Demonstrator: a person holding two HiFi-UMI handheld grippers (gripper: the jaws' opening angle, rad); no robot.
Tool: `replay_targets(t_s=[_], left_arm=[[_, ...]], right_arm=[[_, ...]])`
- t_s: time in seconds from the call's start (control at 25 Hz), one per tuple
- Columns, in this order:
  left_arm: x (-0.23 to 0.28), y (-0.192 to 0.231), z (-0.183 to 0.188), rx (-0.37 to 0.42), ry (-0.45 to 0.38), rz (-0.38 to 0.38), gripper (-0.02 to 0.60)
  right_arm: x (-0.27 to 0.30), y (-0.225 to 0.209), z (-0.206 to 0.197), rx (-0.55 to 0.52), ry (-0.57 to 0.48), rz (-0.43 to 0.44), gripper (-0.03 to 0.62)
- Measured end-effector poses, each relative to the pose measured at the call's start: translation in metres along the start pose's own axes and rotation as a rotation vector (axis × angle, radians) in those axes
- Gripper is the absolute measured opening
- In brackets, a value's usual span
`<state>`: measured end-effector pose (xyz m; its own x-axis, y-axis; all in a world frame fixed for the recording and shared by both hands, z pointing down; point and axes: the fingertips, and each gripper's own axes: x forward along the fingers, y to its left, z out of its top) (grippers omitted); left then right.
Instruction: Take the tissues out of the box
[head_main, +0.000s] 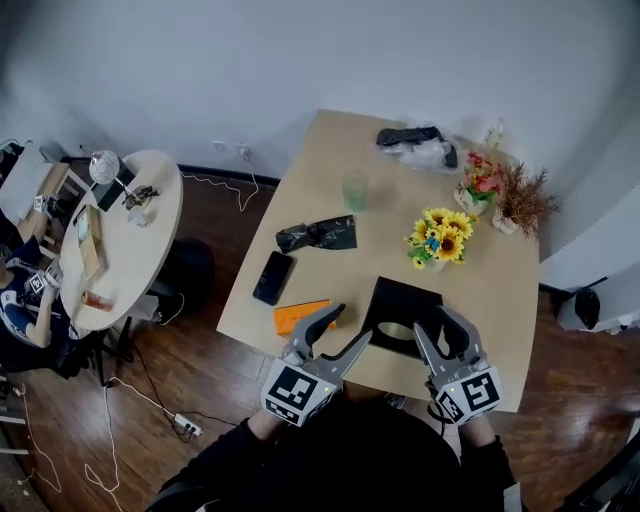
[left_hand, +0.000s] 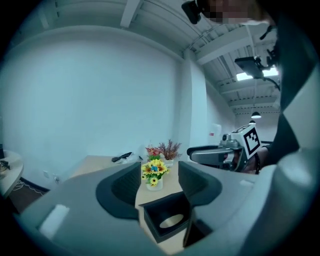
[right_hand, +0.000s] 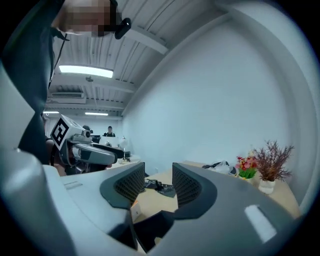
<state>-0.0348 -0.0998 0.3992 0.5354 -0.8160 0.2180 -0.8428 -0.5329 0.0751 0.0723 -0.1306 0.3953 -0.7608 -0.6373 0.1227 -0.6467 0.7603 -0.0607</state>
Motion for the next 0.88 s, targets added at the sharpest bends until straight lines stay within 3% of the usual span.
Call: replay_targets(t_s=[0.36, 0.88], left_arm=[[0.0, -0.04, 0.081, 0.014, -0.223, -0.076, 0.188], [0.017, -0.057, 0.085, 0.017, -0.232, -0.153, 0.167]], right_arm=[[-0.06, -0.03, 0.06, -0.003, -0.181, -0.198, 0.111], [-0.097, -0.049, 0.087, -0.075, -0.265, -0.359, 0.001]])
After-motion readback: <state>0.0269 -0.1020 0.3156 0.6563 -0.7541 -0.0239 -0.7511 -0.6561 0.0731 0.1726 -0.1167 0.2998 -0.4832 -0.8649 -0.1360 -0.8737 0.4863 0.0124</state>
